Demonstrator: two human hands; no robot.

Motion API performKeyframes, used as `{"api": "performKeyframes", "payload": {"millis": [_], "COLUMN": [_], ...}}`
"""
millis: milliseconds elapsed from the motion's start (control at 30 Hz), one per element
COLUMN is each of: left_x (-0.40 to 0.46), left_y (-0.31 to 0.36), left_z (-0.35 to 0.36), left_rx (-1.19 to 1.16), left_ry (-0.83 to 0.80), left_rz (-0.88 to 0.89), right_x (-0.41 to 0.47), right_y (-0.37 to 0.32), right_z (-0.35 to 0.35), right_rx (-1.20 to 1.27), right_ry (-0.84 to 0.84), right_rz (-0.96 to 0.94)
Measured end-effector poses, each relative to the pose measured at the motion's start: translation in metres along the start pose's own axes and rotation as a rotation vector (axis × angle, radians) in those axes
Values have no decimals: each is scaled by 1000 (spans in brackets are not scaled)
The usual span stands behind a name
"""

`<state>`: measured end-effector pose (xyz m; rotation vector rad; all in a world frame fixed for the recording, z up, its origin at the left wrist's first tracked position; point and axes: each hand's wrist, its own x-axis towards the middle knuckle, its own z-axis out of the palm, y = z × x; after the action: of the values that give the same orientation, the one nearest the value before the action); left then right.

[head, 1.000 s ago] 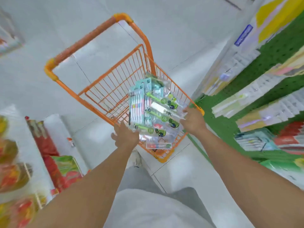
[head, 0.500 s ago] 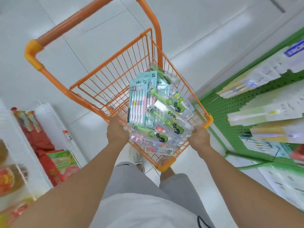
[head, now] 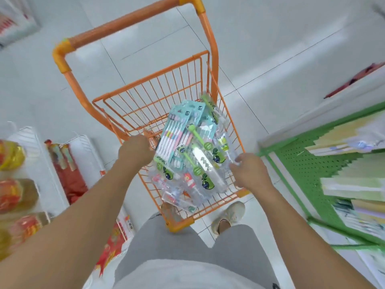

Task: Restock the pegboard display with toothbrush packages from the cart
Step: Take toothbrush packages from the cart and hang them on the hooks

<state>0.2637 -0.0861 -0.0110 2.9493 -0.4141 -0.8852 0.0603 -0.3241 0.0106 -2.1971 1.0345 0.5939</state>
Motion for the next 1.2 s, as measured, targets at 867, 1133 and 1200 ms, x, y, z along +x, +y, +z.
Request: {"api": "performKeyframes", "payload": {"millis": [867,1133,1200], "left_x": [147,110,99], "left_y": [-34,-39,-36], "left_z": [19,-47,-70], "left_rx": [-646,-830,-967], "left_ry": [-244,-143,-170], "left_rz": [77,263,317], "right_x": [180,105,73], "right_y": [-197,-177,-168], "right_z": [64,22,2], "right_rx": [814,1118,1241], "right_ry": [143,248,317], "right_rz": [484,17,-56]}}
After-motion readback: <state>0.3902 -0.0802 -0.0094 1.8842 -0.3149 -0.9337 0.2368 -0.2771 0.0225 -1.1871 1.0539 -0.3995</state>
